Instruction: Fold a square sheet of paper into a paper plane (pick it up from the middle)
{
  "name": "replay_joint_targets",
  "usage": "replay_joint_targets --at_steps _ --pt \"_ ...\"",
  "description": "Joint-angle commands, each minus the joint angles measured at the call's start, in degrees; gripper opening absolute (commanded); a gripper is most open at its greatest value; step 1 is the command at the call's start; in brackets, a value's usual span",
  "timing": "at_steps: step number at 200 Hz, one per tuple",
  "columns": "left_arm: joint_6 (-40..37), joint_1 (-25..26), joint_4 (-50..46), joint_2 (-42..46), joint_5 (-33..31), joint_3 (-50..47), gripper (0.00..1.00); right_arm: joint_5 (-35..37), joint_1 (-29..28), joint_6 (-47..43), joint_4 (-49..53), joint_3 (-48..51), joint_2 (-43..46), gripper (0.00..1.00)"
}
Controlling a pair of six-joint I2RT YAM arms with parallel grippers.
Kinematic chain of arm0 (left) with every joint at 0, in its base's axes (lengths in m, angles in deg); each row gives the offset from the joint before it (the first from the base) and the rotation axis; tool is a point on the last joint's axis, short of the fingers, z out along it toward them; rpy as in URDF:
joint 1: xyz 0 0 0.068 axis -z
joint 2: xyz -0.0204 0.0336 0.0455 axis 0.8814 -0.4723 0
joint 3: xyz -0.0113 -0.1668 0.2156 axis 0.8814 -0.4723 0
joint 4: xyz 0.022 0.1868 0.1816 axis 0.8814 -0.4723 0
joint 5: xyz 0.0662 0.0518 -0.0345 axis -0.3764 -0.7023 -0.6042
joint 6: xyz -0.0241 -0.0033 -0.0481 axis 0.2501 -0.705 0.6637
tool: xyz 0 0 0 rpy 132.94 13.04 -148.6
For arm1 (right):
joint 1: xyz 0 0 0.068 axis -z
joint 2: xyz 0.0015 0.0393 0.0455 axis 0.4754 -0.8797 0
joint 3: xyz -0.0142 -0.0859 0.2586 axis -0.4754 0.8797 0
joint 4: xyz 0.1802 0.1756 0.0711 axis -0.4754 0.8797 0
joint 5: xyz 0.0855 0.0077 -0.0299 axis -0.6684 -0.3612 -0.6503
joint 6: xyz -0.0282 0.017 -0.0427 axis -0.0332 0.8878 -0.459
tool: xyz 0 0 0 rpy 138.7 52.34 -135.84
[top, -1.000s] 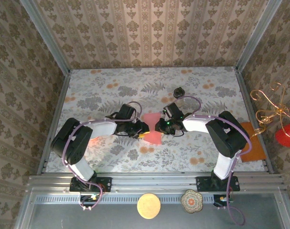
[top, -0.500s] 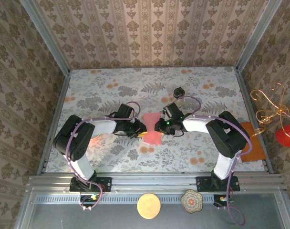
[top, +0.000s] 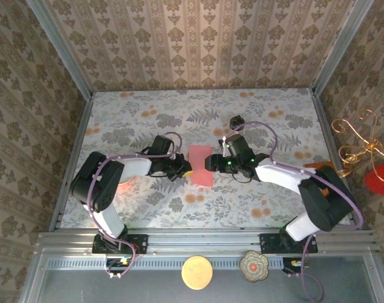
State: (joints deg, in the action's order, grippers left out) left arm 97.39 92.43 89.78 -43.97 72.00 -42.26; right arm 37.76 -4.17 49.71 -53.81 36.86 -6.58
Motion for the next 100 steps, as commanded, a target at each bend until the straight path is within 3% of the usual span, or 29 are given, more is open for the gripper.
replay_joint_targets --at_steps 1,44,74,100 --pt "2.81 -1.14 1.16 2.07 0.28 -1.09 0.06 4.21 -2.6 -8.92 -3.63 2.7 3.34 0.63" --pt "4.82 -2.05 0.96 2.83 -0.07 -1.1 0.07 11.04 -9.71 -19.04 -9.31 4.39 2.86 0.61" --pt "5.41 -2.05 0.79 2.83 -0.25 -1.19 0.07 12.5 -13.38 -24.8 -15.43 5.86 0.47 0.68" --pt "5.7 -2.04 0.78 2.83 -0.43 -1.37 0.07 13.09 -16.02 -31.2 -14.78 4.5 -2.95 0.74"
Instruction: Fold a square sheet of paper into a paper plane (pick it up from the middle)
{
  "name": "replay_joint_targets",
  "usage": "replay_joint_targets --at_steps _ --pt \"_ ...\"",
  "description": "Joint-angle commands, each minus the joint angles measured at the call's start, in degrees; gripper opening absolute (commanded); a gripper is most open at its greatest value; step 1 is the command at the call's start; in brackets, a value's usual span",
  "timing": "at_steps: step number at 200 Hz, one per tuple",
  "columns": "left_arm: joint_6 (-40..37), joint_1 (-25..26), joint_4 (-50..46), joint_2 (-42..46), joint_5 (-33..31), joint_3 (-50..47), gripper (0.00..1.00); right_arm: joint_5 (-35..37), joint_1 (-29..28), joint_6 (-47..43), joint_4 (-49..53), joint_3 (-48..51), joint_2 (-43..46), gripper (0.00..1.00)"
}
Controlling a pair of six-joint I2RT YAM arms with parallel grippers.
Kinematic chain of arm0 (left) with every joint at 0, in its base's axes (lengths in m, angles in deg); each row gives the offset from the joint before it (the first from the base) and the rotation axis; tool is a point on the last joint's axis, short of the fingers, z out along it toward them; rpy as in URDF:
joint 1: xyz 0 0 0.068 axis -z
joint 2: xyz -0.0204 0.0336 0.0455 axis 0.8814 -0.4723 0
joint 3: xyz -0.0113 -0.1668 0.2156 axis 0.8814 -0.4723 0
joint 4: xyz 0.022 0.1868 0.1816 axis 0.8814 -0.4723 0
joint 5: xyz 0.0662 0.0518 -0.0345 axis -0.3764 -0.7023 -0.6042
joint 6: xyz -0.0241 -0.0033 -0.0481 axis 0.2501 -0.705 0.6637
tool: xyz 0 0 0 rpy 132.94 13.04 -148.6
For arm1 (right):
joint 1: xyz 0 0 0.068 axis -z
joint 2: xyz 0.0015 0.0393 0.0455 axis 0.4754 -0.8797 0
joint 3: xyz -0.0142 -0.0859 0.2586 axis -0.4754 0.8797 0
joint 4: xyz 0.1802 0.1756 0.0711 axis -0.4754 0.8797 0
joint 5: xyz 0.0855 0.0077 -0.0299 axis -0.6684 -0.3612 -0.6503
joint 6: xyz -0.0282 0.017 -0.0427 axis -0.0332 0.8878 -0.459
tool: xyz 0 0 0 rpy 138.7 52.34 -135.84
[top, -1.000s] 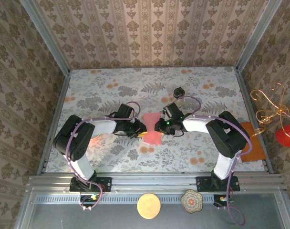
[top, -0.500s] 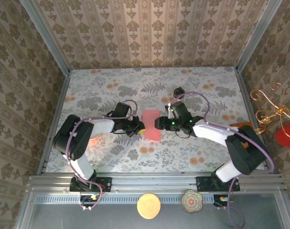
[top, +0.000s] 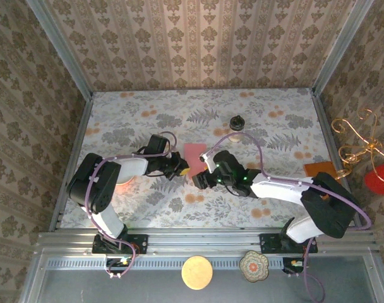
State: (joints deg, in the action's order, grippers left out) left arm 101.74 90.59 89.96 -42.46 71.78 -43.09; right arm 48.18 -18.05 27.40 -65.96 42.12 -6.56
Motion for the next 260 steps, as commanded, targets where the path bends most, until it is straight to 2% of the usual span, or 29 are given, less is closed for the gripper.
replay_joint_targets --at_steps 1,77,138,207,240,260 --pt "1.36 -0.2 0.65 1.32 -0.25 -0.58 0.07 2.73 -2.2 -9.06 -2.57 -0.83 -3.11 0.74" --pt "1.98 -0.21 0.61 1.4 -0.14 -0.81 0.07 7.31 -3.61 -16.1 -6.4 -0.88 -9.08 0.73" --pt "2.21 -0.21 0.7 1.23 -0.03 -0.62 0.07 8.98 -3.62 -23.1 -8.56 -0.25 -9.93 0.62" --pt "2.27 -0.06 0.7 1.19 0.05 -0.77 0.07 7.81 -3.62 -23.15 -9.56 -0.02 -9.31 0.36" --pt "2.33 -0.12 0.63 1.23 0.06 -0.95 0.08 7.06 -3.59 -22.28 -9.59 -0.55 -9.79 0.33" --pt "2.33 -0.12 0.62 1.32 -0.03 -1.03 0.08 7.17 -3.61 -21.89 -9.58 -0.36 -9.58 0.37"
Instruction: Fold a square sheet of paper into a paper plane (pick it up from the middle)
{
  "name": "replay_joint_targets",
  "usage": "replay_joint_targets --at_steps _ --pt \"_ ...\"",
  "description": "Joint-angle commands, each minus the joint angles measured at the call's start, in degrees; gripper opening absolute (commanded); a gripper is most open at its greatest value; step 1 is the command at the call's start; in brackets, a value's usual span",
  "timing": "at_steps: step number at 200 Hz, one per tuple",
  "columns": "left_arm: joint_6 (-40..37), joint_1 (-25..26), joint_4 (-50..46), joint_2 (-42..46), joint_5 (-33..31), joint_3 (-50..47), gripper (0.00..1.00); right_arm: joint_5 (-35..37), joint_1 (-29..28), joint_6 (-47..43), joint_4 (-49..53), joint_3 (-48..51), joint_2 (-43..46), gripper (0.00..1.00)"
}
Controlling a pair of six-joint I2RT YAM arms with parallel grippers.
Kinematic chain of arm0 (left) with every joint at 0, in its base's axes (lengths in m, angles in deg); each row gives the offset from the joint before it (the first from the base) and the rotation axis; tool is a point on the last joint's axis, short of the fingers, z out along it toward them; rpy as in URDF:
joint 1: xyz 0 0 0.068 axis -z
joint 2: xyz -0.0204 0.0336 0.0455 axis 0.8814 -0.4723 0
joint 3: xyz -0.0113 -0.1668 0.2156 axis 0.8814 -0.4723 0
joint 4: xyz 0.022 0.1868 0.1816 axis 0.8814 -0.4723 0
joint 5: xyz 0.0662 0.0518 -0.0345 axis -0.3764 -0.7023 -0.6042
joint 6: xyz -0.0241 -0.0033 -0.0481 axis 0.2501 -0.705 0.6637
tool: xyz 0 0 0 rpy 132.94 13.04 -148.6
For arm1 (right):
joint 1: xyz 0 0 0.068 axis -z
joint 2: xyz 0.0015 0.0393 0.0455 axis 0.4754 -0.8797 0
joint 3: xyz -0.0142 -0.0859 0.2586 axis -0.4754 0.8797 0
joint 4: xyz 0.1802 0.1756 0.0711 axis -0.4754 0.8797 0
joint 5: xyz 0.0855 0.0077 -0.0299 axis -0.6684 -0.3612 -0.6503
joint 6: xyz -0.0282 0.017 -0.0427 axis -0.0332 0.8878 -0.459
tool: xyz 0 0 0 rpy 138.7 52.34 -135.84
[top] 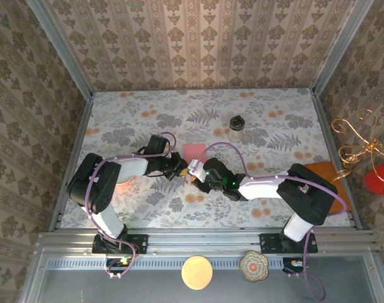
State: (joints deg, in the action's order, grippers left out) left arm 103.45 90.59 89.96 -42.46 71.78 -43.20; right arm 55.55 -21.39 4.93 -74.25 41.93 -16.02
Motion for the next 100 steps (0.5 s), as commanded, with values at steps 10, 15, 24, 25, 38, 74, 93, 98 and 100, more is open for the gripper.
replay_joint_targets --at_steps 10,15,24,25,38,74,93,98,100 --pt "0.56 -0.12 0.61 1.41 -0.12 -0.92 0.08 0.05 -0.23 0.57 -1.27 -0.09 -0.03 0.38" --pt "0.61 -0.12 0.53 1.41 -0.12 -0.86 0.08 0.29 -0.23 0.57 -1.1 0.0 0.12 0.38" --pt "0.45 -0.12 0.44 1.33 -0.22 -0.86 0.08 0.74 -0.28 0.58 -0.84 0.08 0.39 0.39" --pt "0.41 -0.12 0.39 1.33 -0.21 -0.86 0.08 0.81 -0.3 0.57 -0.83 0.13 0.44 0.38" --pt "0.25 -0.12 0.21 1.23 -0.31 -0.86 0.08 1.7 -0.29 0.66 -1.17 0.64 1.08 0.38" --pt "0.1 -0.12 0.11 0.97 -0.51 -1.03 0.08 2.59 -0.24 0.85 -2.2 1.84 2.58 0.38" --pt "0.17 -0.12 0.04 0.97 -0.59 -1.08 0.08 2.39 -0.31 1.02 -2.15 2.01 2.69 0.38" --pt "0.1 -0.12 0.0 0.97 -0.56 -1.11 0.08 2.33 -0.25 1.06 -2.23 2.02 2.69 0.38" --pt "0.1 -0.08 -0.01 0.97 -0.56 -1.1 0.08 2.28 -0.24 1.07 -2.24 2.02 2.65 0.38"
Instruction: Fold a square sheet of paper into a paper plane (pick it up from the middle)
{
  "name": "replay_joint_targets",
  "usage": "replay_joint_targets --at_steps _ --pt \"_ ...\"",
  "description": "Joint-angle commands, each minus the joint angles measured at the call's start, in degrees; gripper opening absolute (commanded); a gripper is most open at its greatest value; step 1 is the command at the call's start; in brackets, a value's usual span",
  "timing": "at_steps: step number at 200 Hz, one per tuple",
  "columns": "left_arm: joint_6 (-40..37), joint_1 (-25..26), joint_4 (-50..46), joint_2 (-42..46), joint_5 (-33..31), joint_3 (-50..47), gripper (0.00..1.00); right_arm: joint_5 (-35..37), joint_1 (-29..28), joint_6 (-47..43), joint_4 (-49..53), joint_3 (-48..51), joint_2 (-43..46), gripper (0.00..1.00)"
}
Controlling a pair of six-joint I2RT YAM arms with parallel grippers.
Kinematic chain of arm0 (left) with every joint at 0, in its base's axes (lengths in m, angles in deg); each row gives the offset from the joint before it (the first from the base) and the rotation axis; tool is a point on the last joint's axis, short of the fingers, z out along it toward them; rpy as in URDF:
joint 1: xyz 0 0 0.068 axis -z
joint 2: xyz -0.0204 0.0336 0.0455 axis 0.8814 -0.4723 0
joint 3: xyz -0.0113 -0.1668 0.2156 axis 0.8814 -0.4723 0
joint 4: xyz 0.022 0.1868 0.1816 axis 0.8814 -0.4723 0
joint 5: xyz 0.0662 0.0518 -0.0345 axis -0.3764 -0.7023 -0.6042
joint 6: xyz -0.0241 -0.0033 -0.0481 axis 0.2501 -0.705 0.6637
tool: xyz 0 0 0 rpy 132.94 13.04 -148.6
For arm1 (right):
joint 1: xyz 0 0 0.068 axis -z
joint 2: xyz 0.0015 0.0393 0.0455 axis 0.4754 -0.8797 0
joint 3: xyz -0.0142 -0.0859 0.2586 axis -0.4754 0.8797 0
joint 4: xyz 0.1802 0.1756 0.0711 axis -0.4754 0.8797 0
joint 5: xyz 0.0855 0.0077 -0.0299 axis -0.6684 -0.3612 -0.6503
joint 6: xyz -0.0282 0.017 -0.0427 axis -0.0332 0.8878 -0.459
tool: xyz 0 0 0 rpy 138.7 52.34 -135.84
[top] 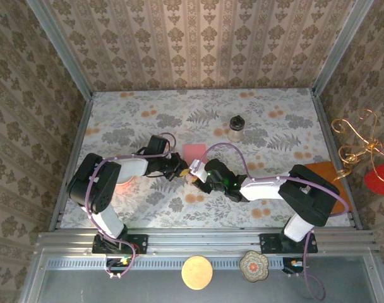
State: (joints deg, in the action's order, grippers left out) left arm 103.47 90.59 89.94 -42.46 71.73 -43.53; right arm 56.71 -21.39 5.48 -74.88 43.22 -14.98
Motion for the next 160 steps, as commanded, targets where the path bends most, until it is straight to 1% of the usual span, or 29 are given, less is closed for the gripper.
replay_joint_targets --at_steps 1,46,66,75,93,116,118,122,125,132,160 --pt "0.13 -0.06 0.02 0.97 -0.51 -0.74 0.08 1.12 -0.23 0.53 -1.6 0.78 1.58 0.38" --pt "0.04 -0.12 -0.06 1.05 -0.26 -0.62 0.08 -0.63 -0.23 0.77 -1.48 0.4 1.17 0.33" --pt "0.21 -0.08 0.01 1.3 -0.16 -0.63 0.09 -2.49 -0.23 0.77 -0.57 -0.54 0.31 0.28" --pt "0.34 -0.08 0.1 1.46 -0.18 -0.57 0.1 -3.28 -0.26 0.77 -0.15 -0.99 -0.21 0.25" --pt "0.69 -0.34 -0.31 2.29 -0.35 -0.85 0.14 -4.57 -0.15 1.07 0.39 -1.29 -0.74 0.16" --pt "-0.51 -2.25 -2.96 4.8 -0.86 -1.48 0.25 -6.93 0.11 1.84 1.12 -1.09 -0.47 0.07" --pt "-0.79 -2.37 -3.37 5.07 -2.27 -1.45 0.27 -7.17 0.16 1.93 1.21 -1.04 -0.4 0.06" --pt "-1.27 -2.32 -4.03 5.64 -2.95 -1.57 0.29 -7.68 0.23 2.16 1.36 -0.94 -0.26 0.05" --pt "-1.68 -3.81 -4.63 5.94 -3.23 -1.58 0.3 -8.19 0.33 2.4 1.53 -0.86 -0.16 0.03" --pt "-2.71 -4.71 -5.83 7.13 -3.8 -1.52 0.31 -9.34 0.55 2.98 1.81 -0.69 0.12 0.01" --pt "-6.78 -5.19 -9.93 10.01 -6.08 0.52 0.33 -13.82 1.16 6.97 2.5 0.11 0.93 0.0"
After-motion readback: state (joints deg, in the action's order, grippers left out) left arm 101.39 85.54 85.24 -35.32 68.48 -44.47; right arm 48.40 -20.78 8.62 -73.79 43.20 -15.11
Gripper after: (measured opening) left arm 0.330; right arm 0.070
